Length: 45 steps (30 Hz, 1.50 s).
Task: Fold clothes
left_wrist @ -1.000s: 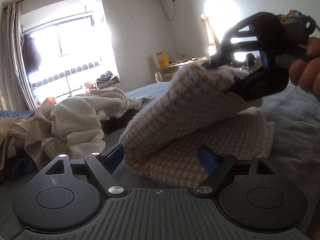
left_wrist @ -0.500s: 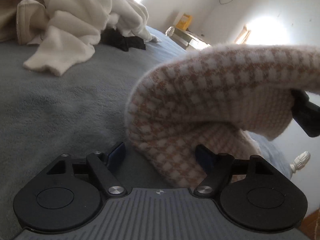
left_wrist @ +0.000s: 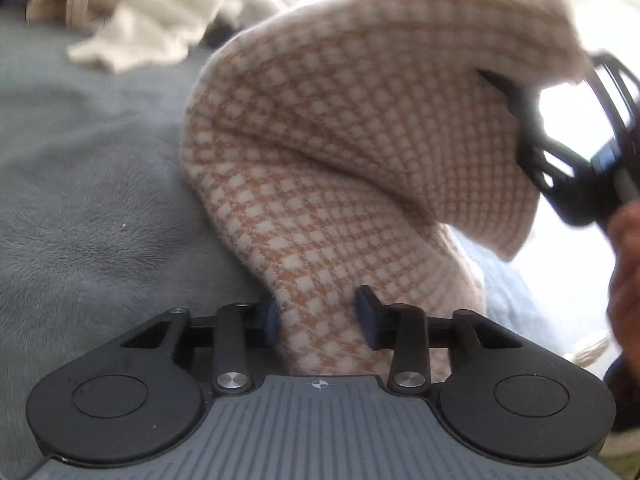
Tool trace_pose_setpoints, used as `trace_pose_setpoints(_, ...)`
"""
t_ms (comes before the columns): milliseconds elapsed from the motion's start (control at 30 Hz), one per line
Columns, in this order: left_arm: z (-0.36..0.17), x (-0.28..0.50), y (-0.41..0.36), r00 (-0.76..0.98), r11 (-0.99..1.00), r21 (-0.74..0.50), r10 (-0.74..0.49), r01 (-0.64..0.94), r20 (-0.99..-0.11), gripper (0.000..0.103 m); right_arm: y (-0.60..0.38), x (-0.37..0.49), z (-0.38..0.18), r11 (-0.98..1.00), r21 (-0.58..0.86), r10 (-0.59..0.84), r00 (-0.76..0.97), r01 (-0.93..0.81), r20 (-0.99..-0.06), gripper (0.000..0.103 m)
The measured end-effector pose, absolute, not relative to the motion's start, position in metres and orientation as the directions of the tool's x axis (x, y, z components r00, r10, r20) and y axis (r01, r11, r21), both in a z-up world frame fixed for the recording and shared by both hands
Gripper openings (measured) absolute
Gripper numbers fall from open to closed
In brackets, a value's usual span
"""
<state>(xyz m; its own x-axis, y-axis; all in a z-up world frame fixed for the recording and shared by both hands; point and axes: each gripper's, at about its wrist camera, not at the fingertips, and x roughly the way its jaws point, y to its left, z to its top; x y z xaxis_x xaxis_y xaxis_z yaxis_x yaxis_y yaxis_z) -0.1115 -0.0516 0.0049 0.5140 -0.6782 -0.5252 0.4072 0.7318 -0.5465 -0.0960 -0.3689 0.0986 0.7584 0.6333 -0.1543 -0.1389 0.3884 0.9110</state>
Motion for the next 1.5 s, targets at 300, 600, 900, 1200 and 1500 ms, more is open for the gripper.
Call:
trace_pose_setpoints(300,0.014,-0.184,-0.077,0.382,0.579,-0.680,-0.813,0.449,-0.440,0.026,-0.362,-0.089,0.162,0.495,0.846,0.712,0.650,-0.197,-0.265,0.030)
trace_pose_setpoints(600,-0.012,-0.224,-0.111,0.299,0.471,-0.732,-0.881,0.491,-0.366,0.022,-0.214,-0.042,0.183,0.694,0.637,0.718,0.372,-0.334,-0.588,0.021)
trace_pose_setpoints(900,-0.021,-0.230,-0.067,0.275,0.457,-0.707,-0.890,0.540,-0.364,0.056,-0.149,-0.023,0.138,0.723,0.612,0.688,0.252,-0.320,-0.680,0.033)
trace_pose_setpoints(1200,0.009,-0.222,0.025,0.435,0.552,-0.661,-0.827,0.509,-0.355,0.083,-0.386,-0.190,0.210,0.752,0.623,0.525,0.766,-0.214,-0.371,0.088)
trace_pose_setpoints(1500,0.029,-0.165,0.110,0.754,0.733,-0.661,-0.523,0.159,-0.398,0.096,-0.489,-0.317,0.036,0.484,0.846,0.405,0.800,0.224,-0.443,0.100)
